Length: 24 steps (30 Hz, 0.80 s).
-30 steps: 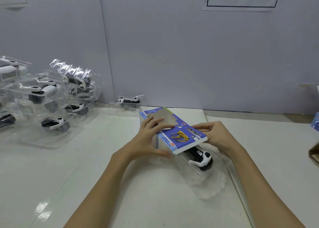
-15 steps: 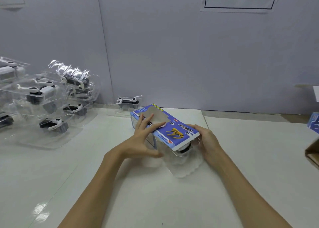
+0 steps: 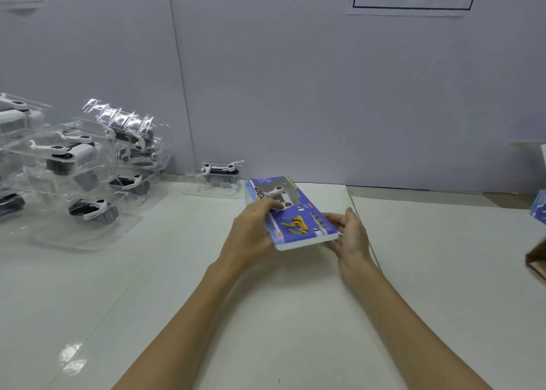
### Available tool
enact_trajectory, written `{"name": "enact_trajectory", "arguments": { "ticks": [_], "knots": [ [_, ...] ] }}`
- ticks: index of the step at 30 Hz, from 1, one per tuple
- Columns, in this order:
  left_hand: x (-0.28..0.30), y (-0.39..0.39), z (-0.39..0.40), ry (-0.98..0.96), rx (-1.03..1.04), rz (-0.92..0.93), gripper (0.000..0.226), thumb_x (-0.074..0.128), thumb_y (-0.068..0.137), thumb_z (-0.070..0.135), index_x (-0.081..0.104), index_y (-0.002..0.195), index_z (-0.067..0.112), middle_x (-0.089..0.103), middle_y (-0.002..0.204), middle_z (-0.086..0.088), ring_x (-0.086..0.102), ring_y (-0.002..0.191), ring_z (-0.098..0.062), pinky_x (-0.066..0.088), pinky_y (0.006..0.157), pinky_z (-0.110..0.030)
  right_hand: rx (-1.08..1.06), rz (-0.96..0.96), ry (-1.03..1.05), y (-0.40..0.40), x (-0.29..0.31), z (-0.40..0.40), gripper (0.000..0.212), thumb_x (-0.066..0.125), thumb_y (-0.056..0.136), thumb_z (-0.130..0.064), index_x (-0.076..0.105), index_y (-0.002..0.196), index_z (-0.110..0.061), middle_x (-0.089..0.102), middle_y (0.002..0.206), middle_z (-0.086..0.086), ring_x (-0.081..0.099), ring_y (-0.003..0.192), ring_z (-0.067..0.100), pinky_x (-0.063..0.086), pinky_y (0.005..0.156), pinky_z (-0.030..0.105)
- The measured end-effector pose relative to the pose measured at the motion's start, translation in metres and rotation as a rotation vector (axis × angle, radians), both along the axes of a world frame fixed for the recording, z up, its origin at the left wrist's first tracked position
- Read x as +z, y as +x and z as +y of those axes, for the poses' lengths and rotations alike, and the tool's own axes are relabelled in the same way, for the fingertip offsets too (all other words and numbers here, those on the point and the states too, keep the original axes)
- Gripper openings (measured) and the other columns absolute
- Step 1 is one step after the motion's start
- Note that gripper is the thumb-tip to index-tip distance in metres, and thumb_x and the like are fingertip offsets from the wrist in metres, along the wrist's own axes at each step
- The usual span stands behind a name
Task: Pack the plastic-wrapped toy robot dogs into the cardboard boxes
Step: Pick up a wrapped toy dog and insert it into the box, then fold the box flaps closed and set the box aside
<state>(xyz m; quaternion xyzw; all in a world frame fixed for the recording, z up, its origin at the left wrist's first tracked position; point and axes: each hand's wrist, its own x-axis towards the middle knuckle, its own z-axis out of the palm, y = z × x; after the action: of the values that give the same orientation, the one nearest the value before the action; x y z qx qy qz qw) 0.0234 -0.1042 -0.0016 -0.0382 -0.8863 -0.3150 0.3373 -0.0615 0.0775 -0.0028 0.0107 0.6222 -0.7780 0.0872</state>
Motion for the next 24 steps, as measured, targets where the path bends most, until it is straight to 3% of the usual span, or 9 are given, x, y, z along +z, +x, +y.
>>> {"name": "enact_trajectory", "arguments": {
  "ticks": [2,5,8,10,13,15,18,21,24],
  "knots": [
    [-0.003,0.000,-0.004,0.059,-0.002,0.020,0.050,0.090,0.072,0.002,0.068,0.117,0.005,0.073,0.117,-0.002,0.069,0.108,-0.023,0.056,0.091,-0.042,0.017,0.048,0.070,0.006,0.001,-0.007,0.048,0.036,0.112,-0.033,0.074,0.091,-0.010,0.078,0.082,0.002,0.073,0.076,0.021,0.057,0.077,0.039],
    [-0.004,-0.001,-0.007,0.192,0.018,0.040,0.043,0.087,0.077,-0.003,0.070,0.115,0.006,0.074,0.116,-0.002,0.069,0.113,-0.017,0.058,0.095,-0.039,0.015,0.166,0.188,0.012,0.000,-0.009,0.030,0.044,0.103,-0.009,0.073,0.106,-0.014,0.079,0.099,0.003,0.075,0.091,0.019,0.059,0.089,0.045],
    [0.002,-0.005,-0.005,0.403,0.121,0.139,0.031,0.071,0.086,-0.012,0.073,0.107,0.010,0.075,0.110,0.009,0.067,0.113,0.001,0.058,0.095,-0.029,0.157,0.220,0.097,0.017,0.007,-0.005,0.047,0.039,0.096,0.006,0.071,0.118,-0.021,0.076,0.118,0.002,0.071,0.100,0.016,0.056,0.094,0.038],
    [0.006,-0.006,-0.009,0.615,0.175,0.206,0.023,0.075,0.091,0.002,0.071,0.109,0.016,0.074,0.111,0.014,0.068,0.111,0.003,0.057,0.091,-0.022,0.307,0.311,-0.002,0.021,0.010,-0.002,0.057,0.039,0.094,0.011,0.069,0.127,-0.023,0.075,0.125,0.002,0.070,0.110,0.015,0.056,0.100,0.035],
    [0.018,0.001,-0.012,0.906,0.082,0.214,0.037,0.084,0.087,0.038,0.065,0.114,0.022,0.072,0.116,0.008,0.070,0.113,-0.007,0.055,0.086,-0.021,0.267,0.585,0.145,0.026,0.016,-0.001,0.053,0.055,0.098,0.007,0.062,0.141,-0.024,0.072,0.126,0.000,0.070,0.113,0.013,0.057,0.090,0.027],
    [0.025,0.006,-0.013,0.854,-0.064,0.222,0.054,0.082,0.082,0.052,0.064,0.123,0.021,0.074,0.118,0.006,0.070,0.113,-0.009,0.053,0.086,-0.017,0.206,0.680,0.183,0.031,0.021,-0.005,0.053,0.064,0.100,-0.003,0.055,0.147,-0.025,0.067,0.129,0.002,0.069,0.111,0.013,0.056,0.091,0.026],
    [0.031,0.010,-0.007,0.658,-0.222,0.218,0.069,0.080,0.082,0.058,0.058,0.137,0.022,0.071,0.125,0.005,0.068,0.117,-0.014,0.053,0.092,-0.019,0.060,0.796,0.215,0.035,0.032,-0.005,0.049,0.060,0.104,-0.019,0.050,0.152,-0.025,0.055,0.133,0.001,0.063,0.115,0.009,0.052,0.097,0.022],
    [0.029,0.008,0.005,0.400,-0.144,0.276,0.071,0.081,0.079,0.062,0.055,0.139,0.033,0.066,0.132,0.016,0.063,0.123,-0.013,0.050,0.098,-0.017,0.018,0.826,0.194,0.037,0.041,0.005,0.047,0.045,0.107,-0.034,0.046,0.154,-0.026,0.051,0.147,-0.007,0.055,0.132,0.005,0.053,0.105,0.029],
    [0.026,0.004,0.016,0.324,-0.133,0.344,0.076,0.088,0.080,0.046,0.045,0.143,0.037,0.056,0.144,0.006,0.058,0.129,-0.023,0.048,0.105,-0.026,0.123,0.734,0.086,0.039,0.043,0.009,0.041,0.037,0.107,-0.041,0.043,0.147,-0.039,0.063,0.136,-0.020,0.068,0.118,0.007,0.063,0.089,0.035]
  ]
}}
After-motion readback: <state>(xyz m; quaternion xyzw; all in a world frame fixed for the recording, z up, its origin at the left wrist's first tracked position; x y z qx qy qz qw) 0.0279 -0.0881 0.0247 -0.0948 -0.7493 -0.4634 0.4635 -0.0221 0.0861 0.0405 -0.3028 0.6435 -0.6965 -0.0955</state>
